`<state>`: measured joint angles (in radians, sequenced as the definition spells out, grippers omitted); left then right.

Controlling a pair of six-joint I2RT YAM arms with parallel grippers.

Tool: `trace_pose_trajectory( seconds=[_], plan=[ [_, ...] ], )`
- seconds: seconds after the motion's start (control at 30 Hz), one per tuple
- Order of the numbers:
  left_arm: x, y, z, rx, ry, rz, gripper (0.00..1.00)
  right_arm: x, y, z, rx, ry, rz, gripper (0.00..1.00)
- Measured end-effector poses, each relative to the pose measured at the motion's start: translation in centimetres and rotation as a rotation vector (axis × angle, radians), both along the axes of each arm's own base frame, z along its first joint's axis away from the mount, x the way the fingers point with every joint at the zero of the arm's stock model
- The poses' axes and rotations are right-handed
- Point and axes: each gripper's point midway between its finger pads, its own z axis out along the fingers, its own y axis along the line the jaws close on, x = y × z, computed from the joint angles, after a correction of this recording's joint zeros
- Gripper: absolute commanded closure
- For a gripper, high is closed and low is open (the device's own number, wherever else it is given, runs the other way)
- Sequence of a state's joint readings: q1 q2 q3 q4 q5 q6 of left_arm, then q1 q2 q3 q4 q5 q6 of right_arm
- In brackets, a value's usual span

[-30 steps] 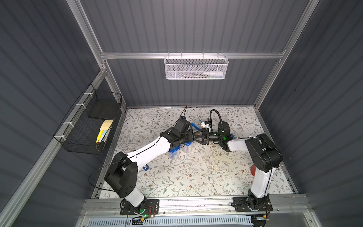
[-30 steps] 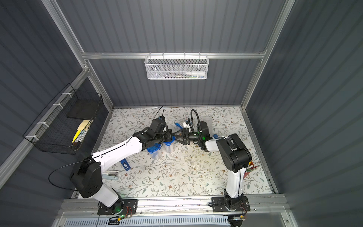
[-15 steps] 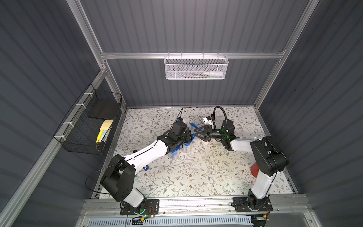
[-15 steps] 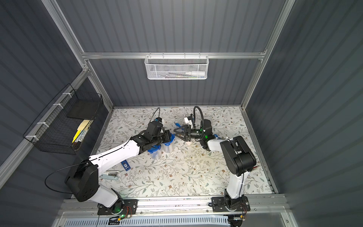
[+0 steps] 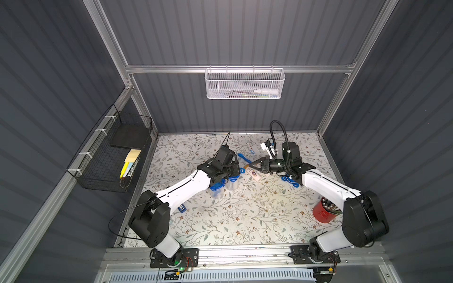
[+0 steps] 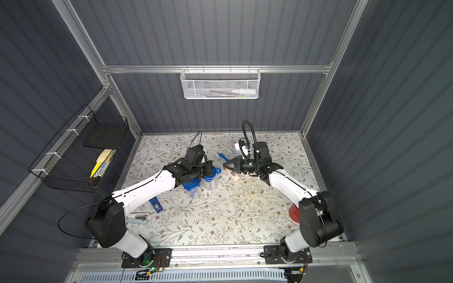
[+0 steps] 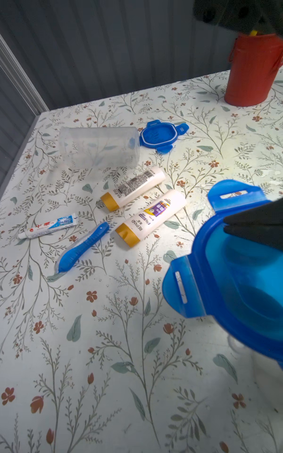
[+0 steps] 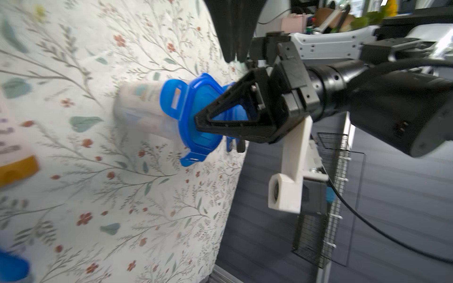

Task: Take out toiletry kits
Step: Unfasten the latch on the container, then adjust the container at the center of the board.

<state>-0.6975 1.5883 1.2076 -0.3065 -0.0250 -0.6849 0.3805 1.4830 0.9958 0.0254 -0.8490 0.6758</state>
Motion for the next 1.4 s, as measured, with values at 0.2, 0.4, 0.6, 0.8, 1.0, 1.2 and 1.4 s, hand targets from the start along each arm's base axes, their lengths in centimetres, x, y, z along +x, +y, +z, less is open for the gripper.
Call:
trace_pose_trajectory(
  seconds=[0.2,0.4,0.6,0.8,1.0,1.2,1.4],
  plan=[
    [-0.6,0.5,0.3,0.045,0.031,-0.013,1.0,-2.2,0.2,-4.1,-0.211,0.024,0.019,1.0],
    [-0.9,1.4,1.3,0.075,0.016,-0.006,1.0,-4.2,1.9,-6.8,-0.37,0.027,0.094,1.0],
    [-1.1,2.1,2.2,0.087,-0.006,0.004,1.0,-2.1,2.6,-7.9,-0.442,0.036,0.088,1.0],
    [-1.3,3.0,2.4,0.106,-0.023,0.023,1.0,0.4,3.7,-7.6,-0.462,0.012,0.073,1.0],
    [-1.4,3.5,2.6,0.121,-0.03,0.034,1.0,2.3,4.6,-6.6,-0.473,-0.008,0.063,1.0],
    [-1.5,3.7,2.4,0.13,-0.026,0.034,1.0,4.5,5.6,-6.2,-0.483,-0.03,0.061,1.0],
    [-1.6,3.8,2.3,0.136,-0.023,0.035,1.0,6.8,6.8,-6.5,-0.487,-0.051,0.068,1.0]
  ],
)
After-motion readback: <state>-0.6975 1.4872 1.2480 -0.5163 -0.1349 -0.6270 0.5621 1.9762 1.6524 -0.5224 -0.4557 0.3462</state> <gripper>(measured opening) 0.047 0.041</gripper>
